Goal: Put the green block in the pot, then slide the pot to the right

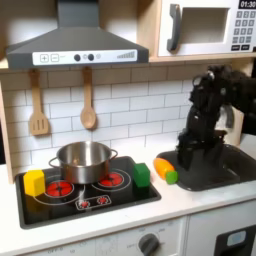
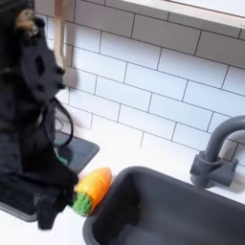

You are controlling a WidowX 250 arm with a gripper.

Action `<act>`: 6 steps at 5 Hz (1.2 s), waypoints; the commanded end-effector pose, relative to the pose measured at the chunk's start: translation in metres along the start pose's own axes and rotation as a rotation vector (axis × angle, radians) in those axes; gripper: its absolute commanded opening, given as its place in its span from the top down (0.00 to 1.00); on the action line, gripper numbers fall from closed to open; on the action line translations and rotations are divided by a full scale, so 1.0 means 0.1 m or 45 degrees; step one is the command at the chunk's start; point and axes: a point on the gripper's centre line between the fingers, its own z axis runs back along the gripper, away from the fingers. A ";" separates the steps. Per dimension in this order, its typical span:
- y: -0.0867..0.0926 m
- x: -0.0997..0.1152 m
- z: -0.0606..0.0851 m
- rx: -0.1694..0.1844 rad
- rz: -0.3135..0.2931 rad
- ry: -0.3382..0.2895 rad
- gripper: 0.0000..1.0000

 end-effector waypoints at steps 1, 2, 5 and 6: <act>0.16 0.39 -0.17 0.029 -0.007 -0.008 0.00; 0.22 0.58 -0.23 0.034 -0.012 -0.018 0.00; 0.41 0.96 -0.37 0.052 -0.069 -0.047 0.00; 0.45 1.00 -0.42 0.047 -0.080 -0.037 0.00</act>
